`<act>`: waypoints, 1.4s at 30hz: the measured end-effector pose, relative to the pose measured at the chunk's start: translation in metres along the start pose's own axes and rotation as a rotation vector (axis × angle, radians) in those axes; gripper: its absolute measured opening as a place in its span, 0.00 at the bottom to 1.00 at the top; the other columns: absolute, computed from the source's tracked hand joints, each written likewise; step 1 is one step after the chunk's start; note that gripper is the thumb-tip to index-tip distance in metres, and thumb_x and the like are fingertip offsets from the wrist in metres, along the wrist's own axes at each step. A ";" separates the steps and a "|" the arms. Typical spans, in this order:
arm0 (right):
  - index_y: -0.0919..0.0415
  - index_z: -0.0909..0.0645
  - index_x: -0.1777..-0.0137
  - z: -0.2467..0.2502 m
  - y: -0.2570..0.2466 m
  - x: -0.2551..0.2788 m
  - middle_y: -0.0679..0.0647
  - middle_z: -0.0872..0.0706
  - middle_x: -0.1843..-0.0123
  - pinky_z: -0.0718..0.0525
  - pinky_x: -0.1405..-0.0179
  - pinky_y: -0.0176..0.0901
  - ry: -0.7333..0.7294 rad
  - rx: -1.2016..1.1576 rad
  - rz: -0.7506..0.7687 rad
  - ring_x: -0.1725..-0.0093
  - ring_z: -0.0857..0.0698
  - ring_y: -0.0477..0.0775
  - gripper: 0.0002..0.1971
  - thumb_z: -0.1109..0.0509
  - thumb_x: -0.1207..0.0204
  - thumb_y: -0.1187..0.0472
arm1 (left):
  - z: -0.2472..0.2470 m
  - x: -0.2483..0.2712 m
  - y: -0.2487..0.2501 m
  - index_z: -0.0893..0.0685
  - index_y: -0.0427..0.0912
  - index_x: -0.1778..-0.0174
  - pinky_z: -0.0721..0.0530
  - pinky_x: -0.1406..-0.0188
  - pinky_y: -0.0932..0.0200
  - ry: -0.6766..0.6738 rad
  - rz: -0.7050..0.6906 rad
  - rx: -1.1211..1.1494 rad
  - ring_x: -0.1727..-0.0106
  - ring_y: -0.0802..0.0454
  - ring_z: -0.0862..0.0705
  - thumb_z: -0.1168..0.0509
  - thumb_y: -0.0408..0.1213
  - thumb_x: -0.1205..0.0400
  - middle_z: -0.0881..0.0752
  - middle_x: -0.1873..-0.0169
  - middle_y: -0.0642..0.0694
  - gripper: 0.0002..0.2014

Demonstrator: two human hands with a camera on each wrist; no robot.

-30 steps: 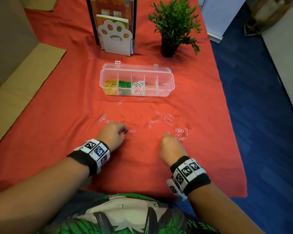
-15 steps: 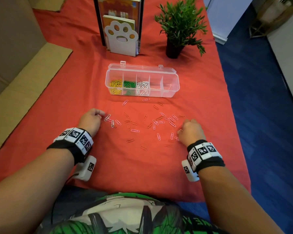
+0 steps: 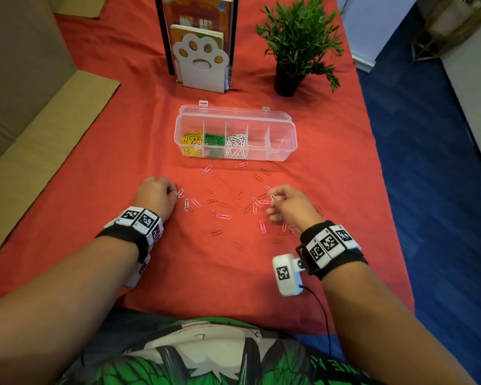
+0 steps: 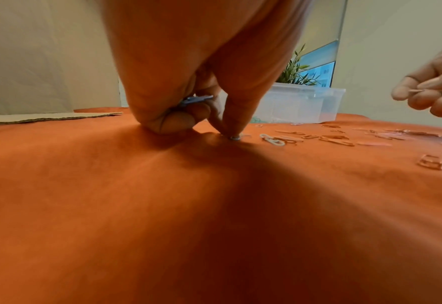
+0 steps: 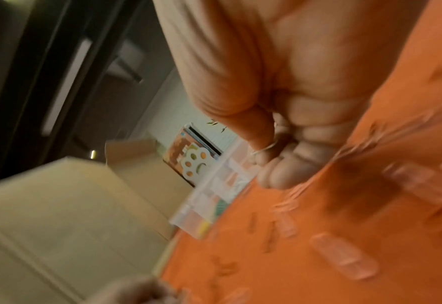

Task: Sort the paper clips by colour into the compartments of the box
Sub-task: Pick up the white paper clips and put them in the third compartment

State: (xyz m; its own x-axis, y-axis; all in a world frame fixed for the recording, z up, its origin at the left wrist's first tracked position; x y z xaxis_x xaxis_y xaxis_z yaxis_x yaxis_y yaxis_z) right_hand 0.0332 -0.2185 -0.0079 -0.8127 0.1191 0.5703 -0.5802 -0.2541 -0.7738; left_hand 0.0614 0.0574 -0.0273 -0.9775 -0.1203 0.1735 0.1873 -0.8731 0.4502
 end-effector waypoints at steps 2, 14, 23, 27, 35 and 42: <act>0.58 0.24 0.56 -0.016 -0.010 0.003 0.55 0.21 0.63 0.19 0.71 0.37 -0.125 -0.293 -0.059 0.67 0.21 0.50 0.14 0.48 0.16 0.72 | 0.002 0.000 -0.002 0.16 0.38 0.51 0.24 0.47 0.49 0.034 -0.009 0.044 0.48 0.35 0.19 0.36 0.29 0.25 0.15 0.56 0.32 0.09; 0.58 0.13 0.45 -0.130 -0.041 -0.006 0.53 0.27 0.57 0.25 0.46 0.40 -0.281 0.702 0.457 0.51 0.19 0.58 0.11 0.35 0.22 0.62 | 0.009 0.006 -0.014 0.14 0.39 0.49 0.24 0.48 0.55 0.001 0.056 0.104 0.49 0.37 0.17 0.32 0.30 0.27 0.14 0.53 0.34 0.11; 0.66 0.23 0.43 -0.150 -0.038 -0.015 0.64 0.21 0.43 0.23 0.40 0.52 -0.120 0.918 0.551 0.41 0.21 0.66 0.18 0.33 0.25 0.53 | 0.010 0.006 -0.009 0.12 0.42 0.50 0.24 0.51 0.53 -0.001 -0.056 0.044 0.50 0.38 0.18 0.31 0.35 0.27 0.16 0.57 0.35 0.10; 0.66 0.26 0.38 -0.153 -0.040 -0.011 0.63 0.23 0.38 0.24 0.38 0.54 -0.044 1.052 0.594 0.37 0.24 0.66 0.16 0.39 0.24 0.62 | 0.004 0.005 -0.004 0.13 0.43 0.47 0.22 0.52 0.52 -0.062 -0.102 -0.036 0.51 0.38 0.18 0.30 0.39 0.26 0.19 0.56 0.36 0.12; 0.63 0.21 0.51 -0.086 -0.037 -0.028 0.64 0.19 0.45 0.23 0.47 0.45 -0.050 0.787 0.314 0.44 0.19 0.63 0.07 0.41 0.23 0.64 | -0.003 0.002 -0.002 0.19 0.33 0.54 0.22 0.47 0.46 -0.094 -0.086 -0.059 0.49 0.34 0.19 0.39 0.39 0.20 0.20 0.53 0.32 0.11; 0.63 0.16 0.53 -0.059 -0.023 -0.024 0.55 0.24 0.56 0.24 0.47 0.42 0.022 0.752 0.355 0.47 0.18 0.61 0.07 0.36 0.25 0.64 | -0.005 0.002 0.023 0.23 0.47 0.60 0.29 0.81 0.66 -0.269 0.315 0.666 0.76 0.51 0.23 0.43 0.28 0.21 0.23 0.73 0.45 0.09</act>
State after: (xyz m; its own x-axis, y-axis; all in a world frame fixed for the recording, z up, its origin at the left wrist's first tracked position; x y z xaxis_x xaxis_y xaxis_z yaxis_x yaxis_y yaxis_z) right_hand 0.0627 -0.1583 -0.0196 -0.9461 -0.0726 0.3156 -0.1052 -0.8526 -0.5118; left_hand 0.0635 0.0346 -0.0213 -0.8274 -0.1220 0.5483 0.5539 -0.3394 0.7603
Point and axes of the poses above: each hand's wrist, its own x-axis away from the middle knuckle, its own z-axis out of the back of the hand, y = z × x, the point moved 1 cm from there along -x, towards the middle knuckle
